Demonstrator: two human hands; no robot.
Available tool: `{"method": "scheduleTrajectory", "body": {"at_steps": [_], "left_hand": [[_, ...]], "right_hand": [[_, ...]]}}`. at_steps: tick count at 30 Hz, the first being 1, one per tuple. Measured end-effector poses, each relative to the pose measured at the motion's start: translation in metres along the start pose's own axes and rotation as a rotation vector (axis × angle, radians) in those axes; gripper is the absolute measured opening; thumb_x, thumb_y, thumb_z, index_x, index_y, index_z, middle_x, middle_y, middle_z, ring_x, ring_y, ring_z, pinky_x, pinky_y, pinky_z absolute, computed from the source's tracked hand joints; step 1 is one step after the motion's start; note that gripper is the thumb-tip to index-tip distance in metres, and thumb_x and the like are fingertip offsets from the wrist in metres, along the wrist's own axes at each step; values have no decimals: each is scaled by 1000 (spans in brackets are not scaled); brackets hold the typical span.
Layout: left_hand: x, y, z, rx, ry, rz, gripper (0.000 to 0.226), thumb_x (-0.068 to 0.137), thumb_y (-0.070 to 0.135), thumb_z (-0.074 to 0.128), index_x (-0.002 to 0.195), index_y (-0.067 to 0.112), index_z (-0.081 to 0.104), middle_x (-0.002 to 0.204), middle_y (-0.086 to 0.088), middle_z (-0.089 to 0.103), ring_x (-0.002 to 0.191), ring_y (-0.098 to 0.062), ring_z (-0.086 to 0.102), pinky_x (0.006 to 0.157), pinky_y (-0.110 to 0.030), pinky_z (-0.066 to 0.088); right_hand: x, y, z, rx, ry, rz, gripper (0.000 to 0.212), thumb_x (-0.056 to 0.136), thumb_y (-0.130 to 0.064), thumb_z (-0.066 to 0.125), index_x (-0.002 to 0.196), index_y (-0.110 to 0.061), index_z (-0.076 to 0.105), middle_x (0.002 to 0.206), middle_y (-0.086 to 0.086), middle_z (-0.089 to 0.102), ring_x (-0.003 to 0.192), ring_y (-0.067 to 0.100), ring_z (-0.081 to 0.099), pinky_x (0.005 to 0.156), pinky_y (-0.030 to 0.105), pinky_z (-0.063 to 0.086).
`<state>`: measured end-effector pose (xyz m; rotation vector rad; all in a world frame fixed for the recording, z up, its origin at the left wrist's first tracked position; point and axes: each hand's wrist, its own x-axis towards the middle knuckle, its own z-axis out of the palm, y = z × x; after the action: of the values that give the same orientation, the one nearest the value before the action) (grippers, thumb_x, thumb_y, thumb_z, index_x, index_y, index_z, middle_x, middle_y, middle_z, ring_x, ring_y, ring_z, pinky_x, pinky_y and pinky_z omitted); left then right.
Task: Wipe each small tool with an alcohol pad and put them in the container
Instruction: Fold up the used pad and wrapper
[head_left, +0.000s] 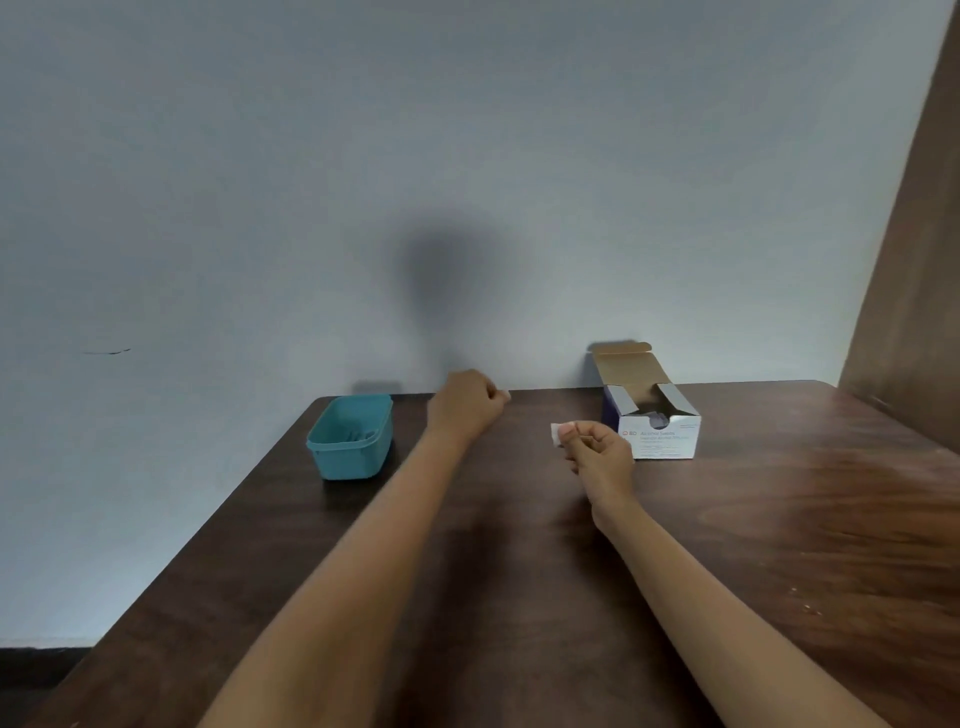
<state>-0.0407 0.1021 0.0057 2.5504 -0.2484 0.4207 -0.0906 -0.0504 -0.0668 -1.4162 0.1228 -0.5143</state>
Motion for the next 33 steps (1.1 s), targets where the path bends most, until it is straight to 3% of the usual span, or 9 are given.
{"method": "scheduleTrajectory", "body": {"at_steps": [3, 7, 11, 15, 19, 23, 27, 31, 33], "left_hand": [[-4, 11, 43, -146, -91, -52, 28, 85, 35, 58, 92, 12, 72, 99, -10, 69, 96, -27, 64, 85, -33, 52], [-7, 22, 85, -203, -176, -89, 32, 88, 31, 57, 106, 6, 66, 112, -14, 64, 104, -29, 61, 90, -33, 49], [-6, 31, 106, -208, -157, -89, 30, 90, 30, 55, 96, 2, 65, 103, -16, 65, 97, -32, 61, 83, -36, 50], [-6, 38, 117, -170, -121, -79, 32, 88, 40, 57, 85, 10, 67, 97, -14, 66, 96, -31, 61, 80, -37, 52], [-9, 44, 122, -54, -117, -63, 37, 87, 42, 60, 111, 16, 68, 118, -12, 56, 115, -31, 50, 94, -39, 42], [-6, 46, 125, -100, -115, -118, 38, 85, 40, 62, 115, 17, 63, 121, -9, 57, 119, -29, 47, 97, -39, 38], [-10, 43, 119, -249, -103, -143, 28, 82, 36, 66, 100, 15, 60, 106, -3, 65, 104, -23, 58, 87, -34, 42], [-24, 37, 100, -459, 5, -117, 13, 78, 19, 70, 83, 12, 60, 82, -4, 67, 79, -19, 63, 71, -28, 48], [-34, 36, 93, -643, -9, -153, 10, 78, 10, 71, 82, 9, 61, 77, -10, 70, 68, -18, 69, 64, -30, 56]], "right_hand": [[12, 2, -25, -67, 12, -56, 16, 89, -16, 65, 86, -1, 68, 71, 3, 64, 63, 6, 53, 60, 17, 43], [16, 14, -50, -90, -2, -61, 18, 91, -11, 62, 90, 6, 66, 74, 4, 64, 57, -4, 52, 55, 8, 39], [18, 18, -53, -3, -20, -34, 5, 88, -1, 64, 91, 0, 67, 83, 8, 68, 68, 1, 60, 63, 9, 46], [18, 16, -52, 56, -22, -44, 15, 83, 2, 67, 82, -12, 66, 79, 4, 69, 71, 5, 63, 68, 11, 49], [20, 17, -53, 94, -36, -44, 15, 85, 4, 65, 88, -10, 69, 78, -2, 72, 68, -1, 65, 66, 10, 49], [21, 18, -54, 106, -46, -38, 12, 85, 1, 65, 88, -9, 71, 77, 0, 71, 68, 3, 63, 67, 14, 49], [21, 18, -53, 104, -43, -42, 14, 84, -2, 68, 73, -11, 66, 60, -7, 60, 56, 0, 49, 59, 14, 41], [19, 17, -54, 99, -42, -49, 11, 81, -3, 71, 74, -4, 64, 69, 10, 54, 68, 17, 47, 65, 27, 41], [17, 15, -53, 73, -34, -79, 17, 79, 0, 72, 70, -7, 59, 69, 10, 49, 67, 14, 46, 64, 23, 43]]}}
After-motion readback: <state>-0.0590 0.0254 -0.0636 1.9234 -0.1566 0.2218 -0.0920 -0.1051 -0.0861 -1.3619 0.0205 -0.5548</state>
